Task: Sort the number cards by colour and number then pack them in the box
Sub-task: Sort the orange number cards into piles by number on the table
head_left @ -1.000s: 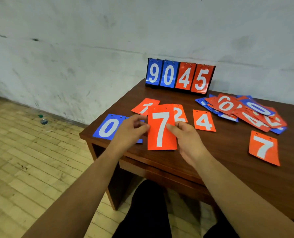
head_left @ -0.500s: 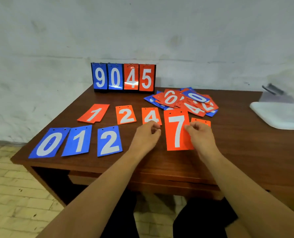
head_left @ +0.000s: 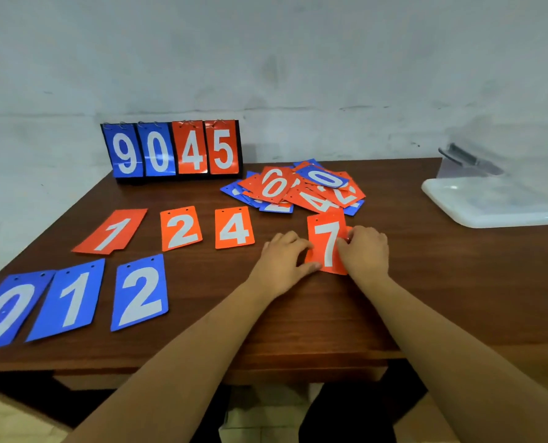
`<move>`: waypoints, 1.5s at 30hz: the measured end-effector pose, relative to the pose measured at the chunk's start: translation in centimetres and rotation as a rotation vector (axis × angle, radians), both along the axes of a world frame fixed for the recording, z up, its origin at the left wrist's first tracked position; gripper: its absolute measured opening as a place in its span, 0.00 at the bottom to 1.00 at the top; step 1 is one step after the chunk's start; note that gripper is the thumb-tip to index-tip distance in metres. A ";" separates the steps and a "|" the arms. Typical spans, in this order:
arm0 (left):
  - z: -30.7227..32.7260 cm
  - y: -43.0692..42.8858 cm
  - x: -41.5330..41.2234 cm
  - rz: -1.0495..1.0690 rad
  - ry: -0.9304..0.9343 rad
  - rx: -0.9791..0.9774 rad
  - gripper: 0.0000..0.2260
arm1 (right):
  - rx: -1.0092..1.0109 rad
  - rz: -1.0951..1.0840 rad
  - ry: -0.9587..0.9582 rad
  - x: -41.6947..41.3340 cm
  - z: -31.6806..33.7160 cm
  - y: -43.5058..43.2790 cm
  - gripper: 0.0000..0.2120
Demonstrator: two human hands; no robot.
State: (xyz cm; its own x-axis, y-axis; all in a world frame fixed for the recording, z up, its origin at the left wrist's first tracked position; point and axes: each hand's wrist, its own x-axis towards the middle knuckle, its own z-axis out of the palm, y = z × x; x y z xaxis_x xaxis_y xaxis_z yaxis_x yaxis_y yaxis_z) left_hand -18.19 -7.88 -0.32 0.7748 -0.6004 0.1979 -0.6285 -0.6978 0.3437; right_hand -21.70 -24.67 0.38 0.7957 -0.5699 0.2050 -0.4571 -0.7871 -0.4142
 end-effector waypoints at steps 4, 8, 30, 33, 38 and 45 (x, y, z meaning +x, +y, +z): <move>-0.3 -0.5 0.4 -0.004 -0.049 -0.044 0.20 | -0.048 -0.014 0.003 0.6 -0.3 0.1 0.19; 1.0 -0.4 2.7 0.057 -0.005 -0.157 0.16 | 0.009 0.120 -0.081 2.8 0.9 -0.9 0.20; 4.4 0.2 16.9 0.120 -0.352 0.239 0.11 | -0.077 0.270 0.077 20.7 1.0 -6.4 0.19; 5.1 2.0 15.6 0.128 -0.635 0.031 0.06 | -0.208 0.297 0.172 21.1 0.7 -6.1 0.14; 6.6 3.0 13.4 0.276 -0.541 -0.261 0.07 | -0.586 0.341 0.159 19.9 1.8 -4.8 0.09; 6.5 4.2 11.7 0.527 0.149 -0.641 0.08 | -0.358 0.334 -0.555 14.2 5.3 -2.2 0.06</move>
State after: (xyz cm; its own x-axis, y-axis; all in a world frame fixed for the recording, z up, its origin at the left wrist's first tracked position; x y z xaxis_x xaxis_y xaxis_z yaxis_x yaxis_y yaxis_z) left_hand -6.53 -3.67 6.17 0.9671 0.0404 0.2510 -0.1924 -0.5291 0.8265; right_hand -7.45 -26.86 5.65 0.6406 -0.1379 0.7554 0.0325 -0.9780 -0.2062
